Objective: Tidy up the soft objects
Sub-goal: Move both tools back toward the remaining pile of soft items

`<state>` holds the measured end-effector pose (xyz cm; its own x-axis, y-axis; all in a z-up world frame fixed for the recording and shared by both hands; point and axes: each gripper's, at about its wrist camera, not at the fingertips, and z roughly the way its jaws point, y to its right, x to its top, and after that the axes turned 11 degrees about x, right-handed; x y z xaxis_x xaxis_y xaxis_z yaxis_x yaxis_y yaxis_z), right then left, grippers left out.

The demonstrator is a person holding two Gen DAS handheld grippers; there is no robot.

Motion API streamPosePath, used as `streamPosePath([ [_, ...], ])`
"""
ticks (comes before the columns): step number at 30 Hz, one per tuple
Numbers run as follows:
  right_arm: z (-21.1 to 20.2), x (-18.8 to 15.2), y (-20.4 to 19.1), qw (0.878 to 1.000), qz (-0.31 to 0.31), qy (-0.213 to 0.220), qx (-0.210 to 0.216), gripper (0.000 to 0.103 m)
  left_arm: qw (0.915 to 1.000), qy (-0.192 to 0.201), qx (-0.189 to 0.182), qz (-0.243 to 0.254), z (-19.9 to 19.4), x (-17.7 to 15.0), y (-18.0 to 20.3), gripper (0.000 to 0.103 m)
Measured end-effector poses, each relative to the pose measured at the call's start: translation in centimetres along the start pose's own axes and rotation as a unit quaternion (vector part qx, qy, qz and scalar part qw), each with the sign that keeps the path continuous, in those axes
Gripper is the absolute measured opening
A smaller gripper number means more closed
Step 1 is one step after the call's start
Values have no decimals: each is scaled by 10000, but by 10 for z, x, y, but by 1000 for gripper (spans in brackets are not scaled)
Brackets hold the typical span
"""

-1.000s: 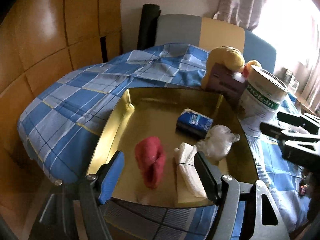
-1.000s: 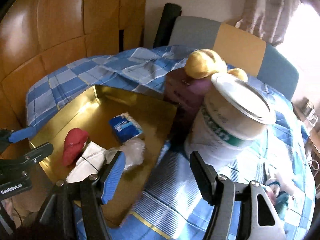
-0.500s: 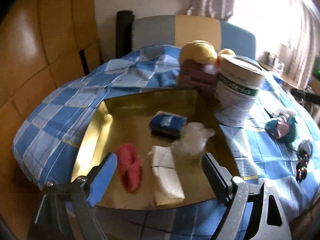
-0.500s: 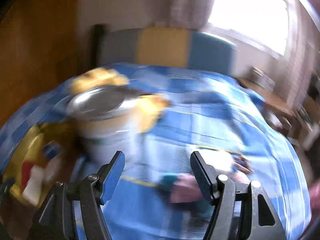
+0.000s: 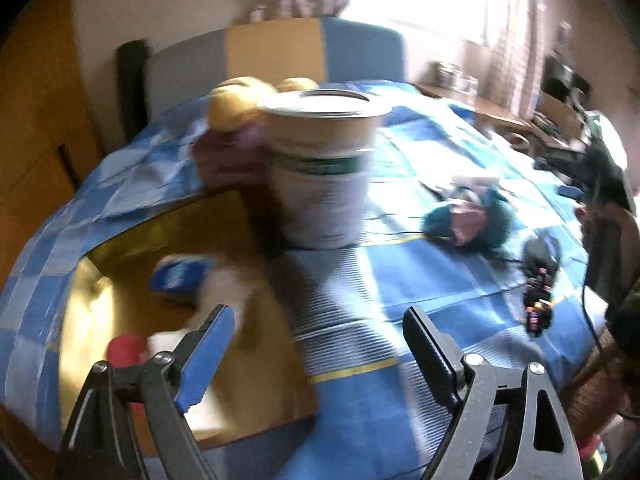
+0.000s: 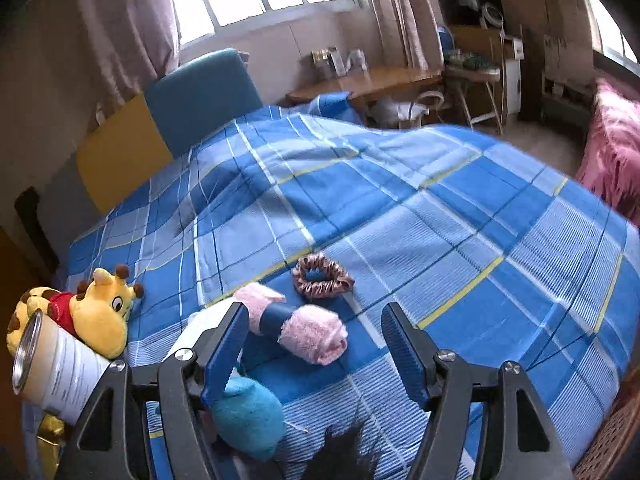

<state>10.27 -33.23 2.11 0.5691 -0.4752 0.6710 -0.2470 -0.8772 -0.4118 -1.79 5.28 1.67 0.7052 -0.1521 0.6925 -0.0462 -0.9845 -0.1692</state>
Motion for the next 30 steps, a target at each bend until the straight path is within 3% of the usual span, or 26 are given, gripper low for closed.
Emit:
streamPosePath([
  [7,5,-4,9,9984,374,-251,351,70,9955,154,-327,871,21,26,72,85],
  [12,8,-5,11,9973,466,-323,472,70,9862,304,-654,1493,43,48,116,85],
  [18,9,-4,9,9962,475,-390,618,70,9772,449,-1057,1786,75,70,154,85],
  [25,10,-5,12,9940,607,-445,790,70,9709,309,-1254,2016,120,96,190,90],
  [30,13,-5,15,9920,727,-518,889,70,9562,379,-1622,2407,142,104,213,92],
])
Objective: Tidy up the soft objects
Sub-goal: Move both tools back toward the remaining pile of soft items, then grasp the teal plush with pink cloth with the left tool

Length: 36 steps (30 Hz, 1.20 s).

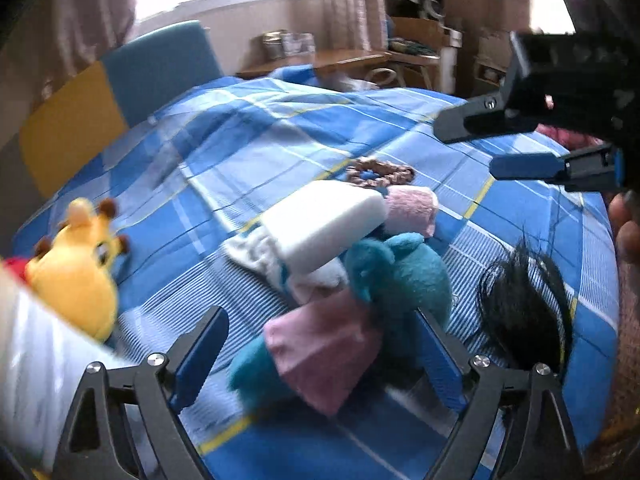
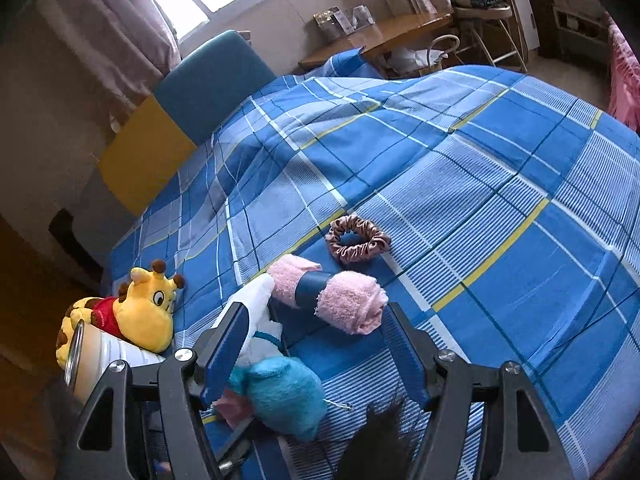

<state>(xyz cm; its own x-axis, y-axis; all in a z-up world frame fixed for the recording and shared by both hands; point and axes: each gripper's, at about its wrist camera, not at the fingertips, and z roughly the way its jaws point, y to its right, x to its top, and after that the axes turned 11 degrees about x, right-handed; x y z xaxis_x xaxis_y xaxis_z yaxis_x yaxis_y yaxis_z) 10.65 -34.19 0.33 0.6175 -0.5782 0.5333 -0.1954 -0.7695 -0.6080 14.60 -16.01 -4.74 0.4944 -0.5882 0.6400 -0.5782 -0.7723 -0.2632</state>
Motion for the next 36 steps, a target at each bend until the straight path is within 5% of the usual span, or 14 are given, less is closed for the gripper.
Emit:
streamPosePath([
  [2,3,0,0,10000,-7,-74,8,70,9995,-9,-328,14,8,0,-1,92],
  [5,4,0,0,10000,-7,-97,2,70,9948,-213,-974,-222,11,-5,-2,60],
  [8,4,-1,1,10000,3,-77,-32,70,9932,-314,-1098,-212,6,-14,3,29],
  [11,5,0,1,9999,-12,-71,-74,70,9929,-388,-1088,-295,-4,-26,5,26],
  [22,6,0,4,9998,25,-124,-121,70,9837,-705,-810,-1442,-82,-96,-8,26],
  [28,14,-6,-3,9992,-145,-374,-39,70,9751,-852,-676,-1933,-113,-137,-11,36],
  [31,16,-7,-5,9989,-210,-416,-92,70,9786,-762,-564,-1828,-124,-140,-8,45],
  [33,16,-8,-5,9988,-205,-439,-122,70,9829,-652,-441,-1665,-130,-137,-7,65],
  [36,16,-8,-3,9988,-163,-446,-130,70,9895,-375,-268,-1368,-143,-131,-6,75],
])
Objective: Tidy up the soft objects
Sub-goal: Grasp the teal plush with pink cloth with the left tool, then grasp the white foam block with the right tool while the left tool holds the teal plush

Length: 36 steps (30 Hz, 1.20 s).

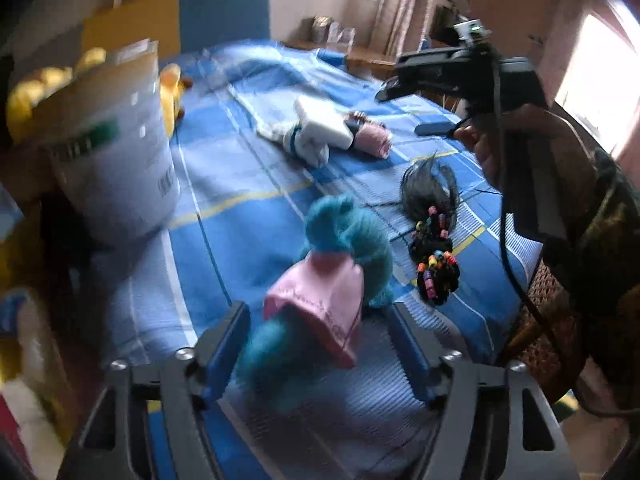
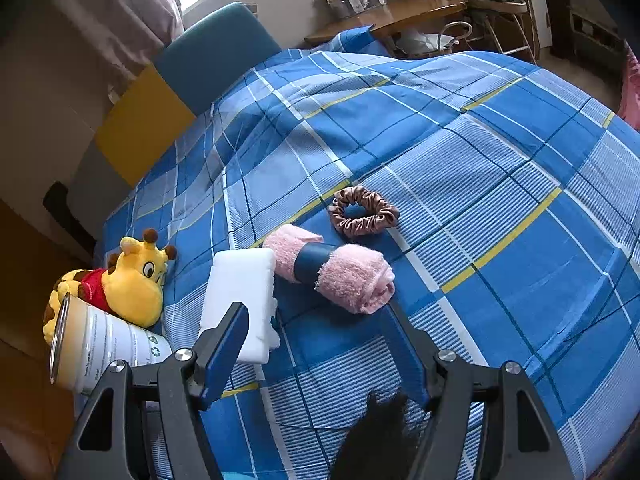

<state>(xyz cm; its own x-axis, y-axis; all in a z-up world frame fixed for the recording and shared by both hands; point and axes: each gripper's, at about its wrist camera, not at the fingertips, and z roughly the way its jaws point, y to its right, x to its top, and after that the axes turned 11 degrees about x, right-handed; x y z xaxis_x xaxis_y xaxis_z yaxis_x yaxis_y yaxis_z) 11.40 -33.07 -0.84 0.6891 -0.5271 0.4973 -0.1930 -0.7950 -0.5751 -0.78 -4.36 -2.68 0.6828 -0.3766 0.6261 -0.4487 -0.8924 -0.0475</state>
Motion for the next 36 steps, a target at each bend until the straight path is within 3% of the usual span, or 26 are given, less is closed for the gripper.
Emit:
streamPosePath([
  [7,1,0,0,10000,-24,-27,-67,70,9929,198,292,1134,16,26,21,75],
  [10,2,0,1,10000,5,-44,-56,70,9909,108,294,1306,34,30,26,80],
  [13,3,0,1,9999,19,-77,71,70,9943,-258,12,1039,56,28,22,74],
  [14,5,0,1,9998,17,-121,135,70,9952,-283,-131,923,57,26,21,53],
  [15,6,0,-1,9997,6,-160,172,70,9963,-269,-282,771,55,23,19,43],
  [18,11,-2,-7,9995,-137,-252,141,70,9984,-186,-256,461,48,11,17,34],
  [20,13,-3,-9,9993,-178,-294,177,70,9986,-330,-410,-15,47,2,7,29],
  [23,16,-4,-10,9982,-106,-421,407,70,9982,-424,-350,-256,45,-11,0,27],
  [26,21,-6,-18,9968,-134,-573,541,76,9970,-433,-446,-472,45,-18,-6,25],
  [29,33,-3,-36,9963,-406,-699,306,82,9969,-395,-453,-510,42,-20,-5,25],
  [36,76,12,-61,9918,-588,-1132,-79,84,9965,-355,-449,-607,36,-23,-8,25],
])
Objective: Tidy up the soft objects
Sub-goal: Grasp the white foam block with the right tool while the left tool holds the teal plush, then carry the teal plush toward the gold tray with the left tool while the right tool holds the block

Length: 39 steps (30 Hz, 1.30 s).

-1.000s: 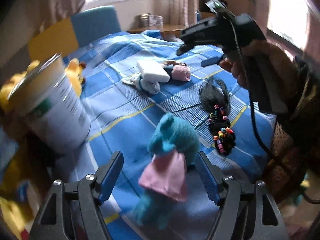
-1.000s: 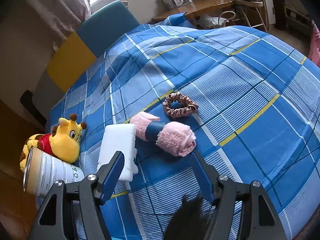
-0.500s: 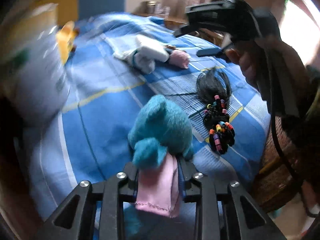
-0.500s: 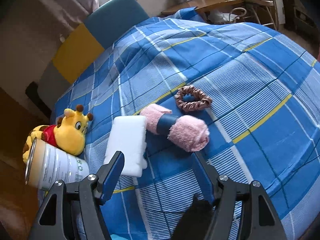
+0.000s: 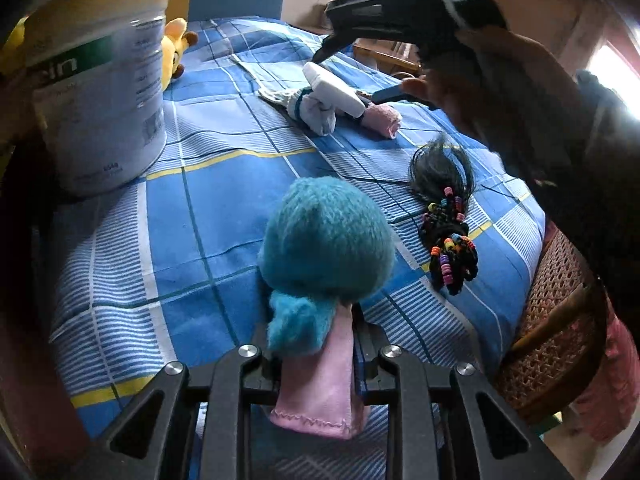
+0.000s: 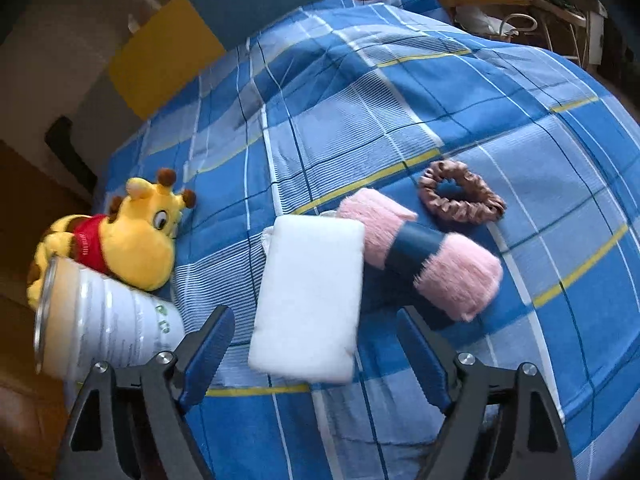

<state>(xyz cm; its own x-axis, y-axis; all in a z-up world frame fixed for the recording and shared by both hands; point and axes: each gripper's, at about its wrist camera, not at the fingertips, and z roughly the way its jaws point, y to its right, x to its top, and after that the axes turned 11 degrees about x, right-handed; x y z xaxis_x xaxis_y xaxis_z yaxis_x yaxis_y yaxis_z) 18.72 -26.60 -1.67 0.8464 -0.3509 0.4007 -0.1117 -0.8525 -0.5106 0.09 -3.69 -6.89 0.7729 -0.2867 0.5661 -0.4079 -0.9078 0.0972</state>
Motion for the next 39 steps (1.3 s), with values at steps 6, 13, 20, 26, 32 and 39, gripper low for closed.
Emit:
streamPosePath([
  [6,21,12,-3,9986,39,-266,-455,84,10000,26,-3,16,-1,-2,0,26],
  [13,13,-4,-1,9991,-261,-285,-183,55,9999,54,93,-21,-8,-4,-2,24],
  [20,-15,-22,17,9966,-581,320,-484,55,9992,231,296,-115,-30,-11,-5,24],
  [26,-3,-18,32,9923,-321,51,-1198,55,9978,128,603,-256,-29,-14,-11,24],
  [32,12,-18,28,9879,-560,-183,-1438,55,9973,99,702,-163,-29,-17,-5,24],
  [39,15,-21,32,9874,-550,-368,-1436,55,9959,231,852,-211,-39,-18,-4,24],
])
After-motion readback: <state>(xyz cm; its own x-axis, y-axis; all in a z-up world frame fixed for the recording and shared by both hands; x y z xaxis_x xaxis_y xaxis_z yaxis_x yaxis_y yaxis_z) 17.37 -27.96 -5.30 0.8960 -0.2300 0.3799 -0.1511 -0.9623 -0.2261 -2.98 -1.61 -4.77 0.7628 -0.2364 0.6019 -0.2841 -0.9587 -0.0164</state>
